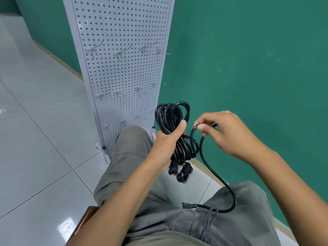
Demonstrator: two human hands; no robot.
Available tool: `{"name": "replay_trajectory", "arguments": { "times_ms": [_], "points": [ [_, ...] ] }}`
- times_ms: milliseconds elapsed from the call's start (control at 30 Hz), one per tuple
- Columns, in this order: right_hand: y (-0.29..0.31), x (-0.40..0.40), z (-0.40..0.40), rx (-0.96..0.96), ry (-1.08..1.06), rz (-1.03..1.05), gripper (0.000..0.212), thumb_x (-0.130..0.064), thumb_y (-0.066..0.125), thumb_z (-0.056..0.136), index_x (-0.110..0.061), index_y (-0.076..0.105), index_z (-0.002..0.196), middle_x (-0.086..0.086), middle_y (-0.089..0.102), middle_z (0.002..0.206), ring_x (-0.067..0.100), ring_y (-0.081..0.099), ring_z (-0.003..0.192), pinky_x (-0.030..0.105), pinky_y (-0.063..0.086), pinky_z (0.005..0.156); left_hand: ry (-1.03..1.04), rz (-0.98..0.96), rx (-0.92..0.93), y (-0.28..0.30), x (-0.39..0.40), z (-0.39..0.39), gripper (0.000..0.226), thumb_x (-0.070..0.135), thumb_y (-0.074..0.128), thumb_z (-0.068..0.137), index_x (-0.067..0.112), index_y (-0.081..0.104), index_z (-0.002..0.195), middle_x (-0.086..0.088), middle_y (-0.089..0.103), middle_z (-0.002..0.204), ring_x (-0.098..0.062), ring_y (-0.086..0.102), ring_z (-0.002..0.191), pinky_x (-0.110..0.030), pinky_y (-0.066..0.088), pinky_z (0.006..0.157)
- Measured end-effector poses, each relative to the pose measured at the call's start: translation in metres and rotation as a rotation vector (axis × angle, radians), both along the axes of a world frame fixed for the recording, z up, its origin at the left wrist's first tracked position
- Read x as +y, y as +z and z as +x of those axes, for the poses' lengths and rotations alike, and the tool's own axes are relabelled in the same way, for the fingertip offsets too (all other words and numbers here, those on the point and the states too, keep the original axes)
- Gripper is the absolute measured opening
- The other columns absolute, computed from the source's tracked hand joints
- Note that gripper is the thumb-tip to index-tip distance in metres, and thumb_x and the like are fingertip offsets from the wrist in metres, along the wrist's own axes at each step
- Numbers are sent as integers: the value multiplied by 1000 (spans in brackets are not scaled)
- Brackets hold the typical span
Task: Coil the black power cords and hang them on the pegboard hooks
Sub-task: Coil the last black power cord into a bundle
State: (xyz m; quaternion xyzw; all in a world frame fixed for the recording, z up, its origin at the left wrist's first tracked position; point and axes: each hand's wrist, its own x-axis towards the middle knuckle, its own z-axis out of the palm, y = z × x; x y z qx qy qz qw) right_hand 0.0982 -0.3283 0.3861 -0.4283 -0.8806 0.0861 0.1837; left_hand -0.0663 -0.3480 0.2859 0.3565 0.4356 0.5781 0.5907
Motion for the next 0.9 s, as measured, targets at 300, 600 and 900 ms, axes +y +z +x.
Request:
{"name": "replay_trajectory", "arguments": {
  "times_ms": [300,600,900],
  "points": [
    [2,-8,2,146,-148,-93,31,-32,77,87,-26,47,83,-13,71,66,11,53,56,23,42,63,-275,53,-176,15,-14,13,22,40,77,81,21,79,93,4,67,77,-12,61,71,-30,55,73],
    [-44,-20,3,544,-315,267,44,-25,73,93,-17,52,131,-4,43,145,12,35,139,39,30,118,-221,-67,-365,24,-12,2,11,18,69,93,13,64,85,-1,56,70,-13,59,61,-32,53,72],
    [-102,-31,-7,664,-210,-428,18,-17,59,103,-25,66,118,-7,72,109,8,65,106,37,51,99,-200,-93,-343,23,-6,-6,16,17,73,88,9,61,81,-6,57,68,-20,62,61,-33,59,60]
  ]
}}
